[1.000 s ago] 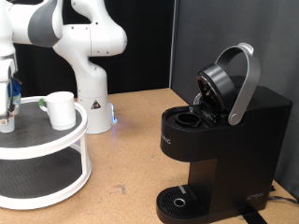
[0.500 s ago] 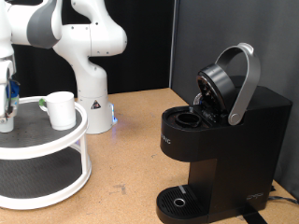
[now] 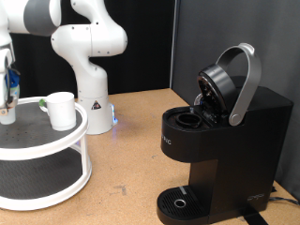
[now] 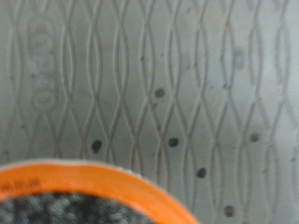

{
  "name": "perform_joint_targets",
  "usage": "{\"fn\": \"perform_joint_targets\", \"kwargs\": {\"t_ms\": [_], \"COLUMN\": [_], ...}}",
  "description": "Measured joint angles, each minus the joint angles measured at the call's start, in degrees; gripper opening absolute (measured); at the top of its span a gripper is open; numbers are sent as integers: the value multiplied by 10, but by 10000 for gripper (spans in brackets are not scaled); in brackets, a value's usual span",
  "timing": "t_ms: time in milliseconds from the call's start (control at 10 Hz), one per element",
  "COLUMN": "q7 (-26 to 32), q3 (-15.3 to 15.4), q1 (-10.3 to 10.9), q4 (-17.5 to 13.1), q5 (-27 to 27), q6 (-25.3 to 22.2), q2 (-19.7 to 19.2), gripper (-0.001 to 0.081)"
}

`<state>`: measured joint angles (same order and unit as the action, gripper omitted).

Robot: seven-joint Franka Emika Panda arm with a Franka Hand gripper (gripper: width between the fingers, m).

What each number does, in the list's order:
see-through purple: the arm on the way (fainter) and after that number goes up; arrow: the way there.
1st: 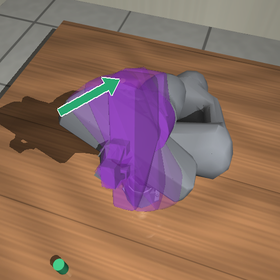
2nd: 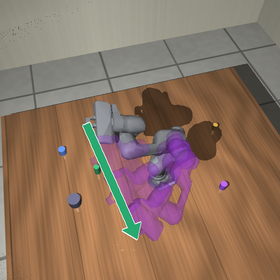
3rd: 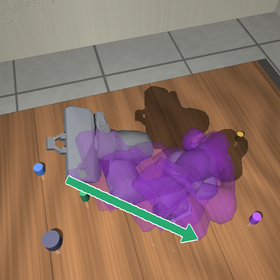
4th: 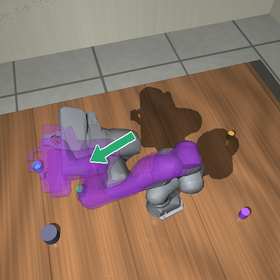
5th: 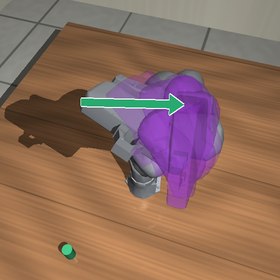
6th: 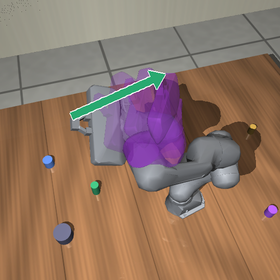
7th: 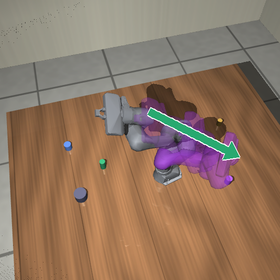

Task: Make a cup of coffee with the keurig machine

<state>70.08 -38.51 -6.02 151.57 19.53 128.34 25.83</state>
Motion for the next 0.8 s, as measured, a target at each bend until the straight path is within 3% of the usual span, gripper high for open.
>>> {"fn": "perform_joint_targets", "kwargs": {"t_ms": [200,500,800], "q7": [3,-18,-78], "q3": [11,11,23], "q1": [1,6,54], "q4": [-9,-2,-11], "q5": [-1,-30,-141], "q6": [-26,-8,5], "q2": [23,22,22], "gripper": [433,433,433]}}
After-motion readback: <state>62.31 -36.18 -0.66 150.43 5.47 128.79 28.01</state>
